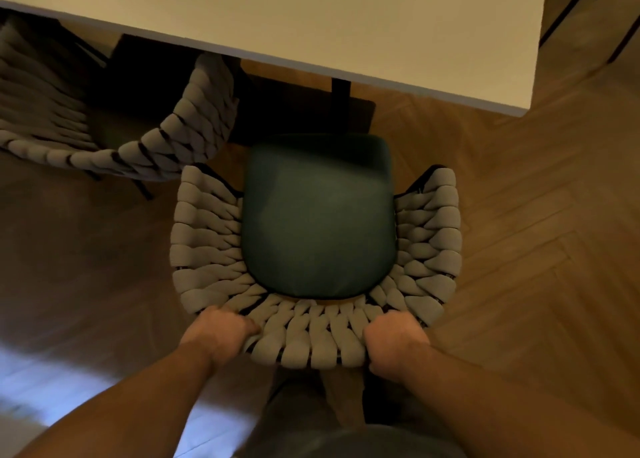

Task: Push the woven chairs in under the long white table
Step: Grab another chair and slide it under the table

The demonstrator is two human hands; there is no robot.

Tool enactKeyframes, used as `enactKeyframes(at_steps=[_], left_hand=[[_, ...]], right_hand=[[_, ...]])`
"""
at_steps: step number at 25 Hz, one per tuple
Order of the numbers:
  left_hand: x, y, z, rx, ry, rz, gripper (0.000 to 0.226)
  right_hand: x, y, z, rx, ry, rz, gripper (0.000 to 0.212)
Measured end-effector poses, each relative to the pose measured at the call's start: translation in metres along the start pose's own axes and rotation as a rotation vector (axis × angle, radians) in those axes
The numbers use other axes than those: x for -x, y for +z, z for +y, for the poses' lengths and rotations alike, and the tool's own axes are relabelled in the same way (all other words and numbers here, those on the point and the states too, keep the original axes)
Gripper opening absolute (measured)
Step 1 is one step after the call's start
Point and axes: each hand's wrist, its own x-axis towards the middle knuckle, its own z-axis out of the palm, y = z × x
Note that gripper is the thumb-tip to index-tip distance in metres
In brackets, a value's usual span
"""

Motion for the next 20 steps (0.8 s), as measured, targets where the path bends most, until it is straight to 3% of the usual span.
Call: enactKeyframes(at_steps=[7, 16, 20], left_hand=[[0.000, 0.021, 0.000, -0.015, 0.103, 0.039, 0.046], [0.015, 0.027, 0.018, 0.018, 0.059, 0.038, 0.055], [0.026, 0.042, 0.040, 0.006, 0.081, 0.004, 0.058]], right_hand=[[-0.002, 0.011, -0.018, -0.057, 0.132, -0.095, 0.012], [0.008, 0.031, -0.022, -0.012, 0.093, 0.007, 0.018], [0.022, 0.055, -0.024, -0.007, 0.077, -0.077, 0.013]])
